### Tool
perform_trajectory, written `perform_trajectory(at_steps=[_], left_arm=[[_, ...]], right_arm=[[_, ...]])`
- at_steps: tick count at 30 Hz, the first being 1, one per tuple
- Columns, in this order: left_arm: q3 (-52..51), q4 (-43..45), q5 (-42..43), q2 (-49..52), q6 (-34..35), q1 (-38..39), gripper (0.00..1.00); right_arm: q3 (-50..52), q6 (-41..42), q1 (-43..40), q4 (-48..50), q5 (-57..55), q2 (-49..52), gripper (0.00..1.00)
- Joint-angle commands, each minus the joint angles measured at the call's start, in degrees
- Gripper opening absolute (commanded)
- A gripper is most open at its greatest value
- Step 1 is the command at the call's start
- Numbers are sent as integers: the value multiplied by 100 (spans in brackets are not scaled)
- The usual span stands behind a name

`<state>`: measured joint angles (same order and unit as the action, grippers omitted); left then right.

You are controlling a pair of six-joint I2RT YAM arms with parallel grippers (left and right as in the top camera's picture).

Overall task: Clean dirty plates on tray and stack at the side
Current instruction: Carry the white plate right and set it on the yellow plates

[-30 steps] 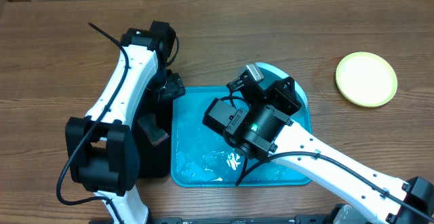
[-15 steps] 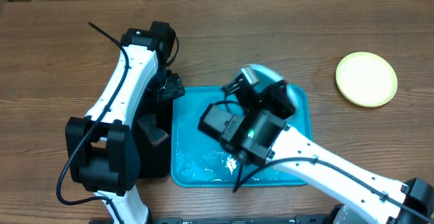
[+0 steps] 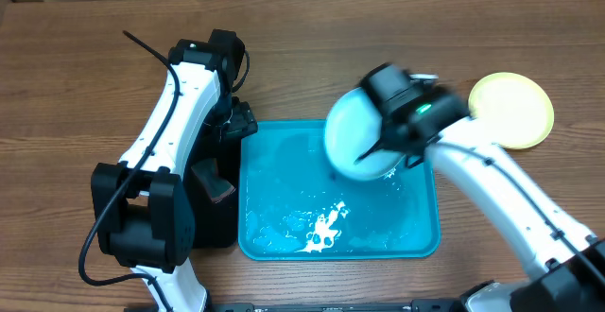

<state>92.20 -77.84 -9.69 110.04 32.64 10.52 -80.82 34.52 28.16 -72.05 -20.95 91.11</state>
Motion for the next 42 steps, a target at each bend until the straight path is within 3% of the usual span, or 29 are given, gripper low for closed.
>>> perform_trajectory(at_steps=[1, 7, 14, 18, 22, 29, 42], left_arm=[[107, 39, -74, -173, -87, 37, 100], [107, 52, -76, -173, -92, 37, 100], [107, 72, -79, -173, -90, 37, 100], [107, 96, -79, -173, -90, 37, 100], [107, 160, -76, -173, -90, 37, 100], [107, 164, -79, -173, -92, 37, 100], [107, 160, -79, -173, -92, 37, 100]], right_arm=[[-2, 280, -1121, 153, 1152, -173, 4], [-2, 37, -3228, 522, 2422, -153, 4], [-2, -111, -5272, 645, 2629, 295, 4], [-2, -334, -6002, 684, 2815, 809, 4], [-2, -533, -6279, 835, 2857, 1344, 4], [-2, -584, -6076, 1401, 2942, 1631, 4], [-2, 4, -5847, 1567, 2503, 1923, 4]])
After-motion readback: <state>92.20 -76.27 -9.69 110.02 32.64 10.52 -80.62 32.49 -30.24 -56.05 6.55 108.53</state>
